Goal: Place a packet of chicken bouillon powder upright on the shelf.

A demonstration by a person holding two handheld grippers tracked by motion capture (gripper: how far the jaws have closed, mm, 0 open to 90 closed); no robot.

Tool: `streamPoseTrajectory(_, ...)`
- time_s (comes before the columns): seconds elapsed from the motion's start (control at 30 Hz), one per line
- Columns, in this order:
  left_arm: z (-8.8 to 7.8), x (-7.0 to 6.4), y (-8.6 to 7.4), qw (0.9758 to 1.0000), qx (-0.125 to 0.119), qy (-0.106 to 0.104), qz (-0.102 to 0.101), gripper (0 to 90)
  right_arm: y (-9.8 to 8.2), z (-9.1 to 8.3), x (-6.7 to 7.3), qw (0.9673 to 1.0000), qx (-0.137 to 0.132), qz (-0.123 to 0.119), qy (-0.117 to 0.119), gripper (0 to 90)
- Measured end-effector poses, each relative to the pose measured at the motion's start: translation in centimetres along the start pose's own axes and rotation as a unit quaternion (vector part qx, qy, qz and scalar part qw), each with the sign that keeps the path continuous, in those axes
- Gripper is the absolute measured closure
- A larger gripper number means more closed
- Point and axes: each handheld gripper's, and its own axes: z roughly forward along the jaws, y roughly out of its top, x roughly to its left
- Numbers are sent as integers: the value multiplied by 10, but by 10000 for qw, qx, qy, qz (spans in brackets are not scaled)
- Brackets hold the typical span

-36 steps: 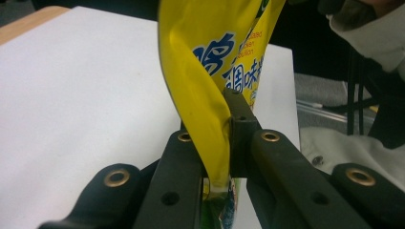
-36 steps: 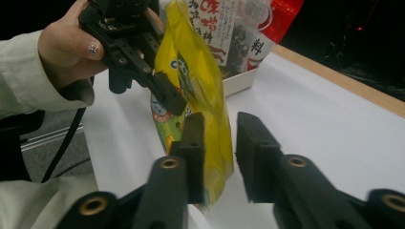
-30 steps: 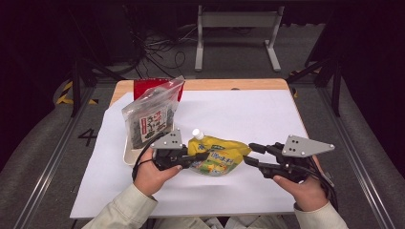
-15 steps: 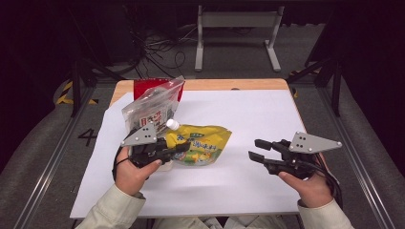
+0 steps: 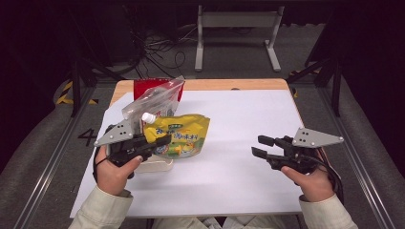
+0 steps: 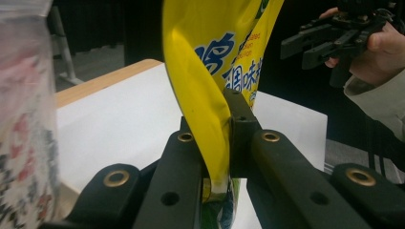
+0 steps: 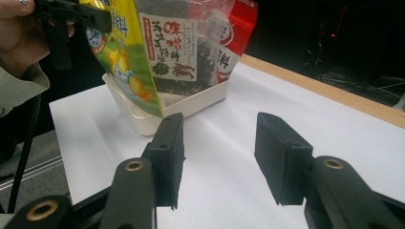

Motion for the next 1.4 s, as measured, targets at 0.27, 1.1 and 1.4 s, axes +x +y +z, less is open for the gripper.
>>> streamPoseTrajectory(0.27, -16, 5, -2, 9995, -126, 281, -55, 863, 2, 0, 0, 10000, 6, -31, -20, 522)
streamPoseTrajectory(1.1, -49, 17, -20, 9912, -309, 1178, -520, 861, 5, 13, 0, 9999, 62, -43, 110, 505)
streamPoseTrajectory(1.4, -45, 19, -29, 9903, -105, 1203, -693, 860, 4, 14, -1, 9999, 84, -17, 111, 497)
